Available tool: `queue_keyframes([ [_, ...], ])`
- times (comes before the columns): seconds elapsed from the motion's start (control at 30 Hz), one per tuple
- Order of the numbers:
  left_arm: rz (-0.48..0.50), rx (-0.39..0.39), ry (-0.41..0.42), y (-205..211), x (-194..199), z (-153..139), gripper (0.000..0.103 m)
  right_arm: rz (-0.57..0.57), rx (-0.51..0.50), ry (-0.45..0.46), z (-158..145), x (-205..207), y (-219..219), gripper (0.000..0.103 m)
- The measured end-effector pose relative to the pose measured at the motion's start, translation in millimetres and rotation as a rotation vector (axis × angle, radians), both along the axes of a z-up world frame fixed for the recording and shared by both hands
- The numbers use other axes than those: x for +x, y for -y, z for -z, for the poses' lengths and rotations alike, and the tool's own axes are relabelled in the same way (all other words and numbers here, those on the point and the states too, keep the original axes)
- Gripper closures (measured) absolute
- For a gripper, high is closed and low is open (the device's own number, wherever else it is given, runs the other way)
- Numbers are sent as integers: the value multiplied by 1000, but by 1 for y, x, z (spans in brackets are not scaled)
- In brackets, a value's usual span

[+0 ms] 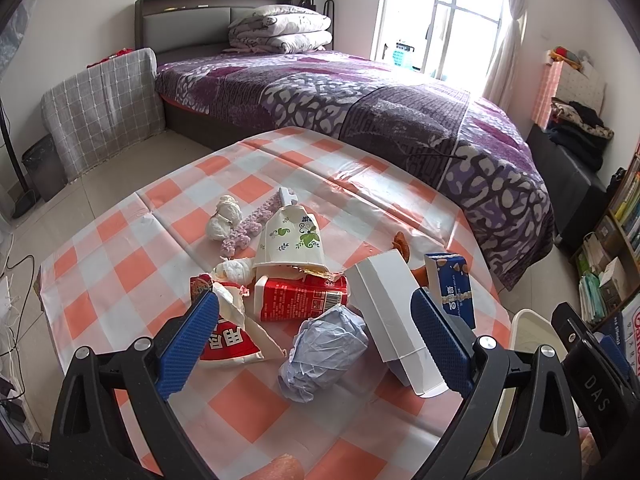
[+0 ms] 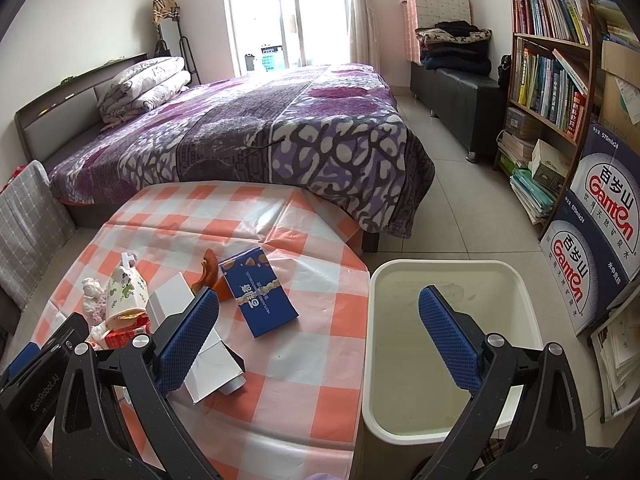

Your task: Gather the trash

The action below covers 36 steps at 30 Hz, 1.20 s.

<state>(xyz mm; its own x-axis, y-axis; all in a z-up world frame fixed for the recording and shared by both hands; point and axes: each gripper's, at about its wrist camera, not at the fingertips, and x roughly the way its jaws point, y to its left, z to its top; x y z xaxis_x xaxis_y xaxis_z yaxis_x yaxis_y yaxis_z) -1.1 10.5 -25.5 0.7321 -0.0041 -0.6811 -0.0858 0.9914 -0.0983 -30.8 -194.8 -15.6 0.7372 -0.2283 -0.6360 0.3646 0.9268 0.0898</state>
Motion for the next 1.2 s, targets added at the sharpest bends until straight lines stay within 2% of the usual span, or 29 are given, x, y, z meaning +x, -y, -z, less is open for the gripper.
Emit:
queue_keyframes([
  [0.47, -7, 0, -10, -5, -1, 5, 9, -1, 8, -8, 1, 2, 0, 7],
  [0.57, -18, 6, -30, -15, 3, 6, 9, -16, 34, -26, 12, 0, 0, 7],
  [0.73, -60, -2, -85, -35, 11, 3, 9, -50, 27, -51, 9, 4, -7, 7],
  [0.9, -83, -14, -149, -50, 23, 0, 9, -93, 23, -131, 10, 16, -15, 7],
  [1.03, -92, -39, -254, -65, 37, 7, 9, -138, -10, -196, 9, 26, -25, 7],
  [1.2, -23, -80, -485, -78, 62, 30, 9, -218, 0, -299, 11, 45, -34, 7],
])
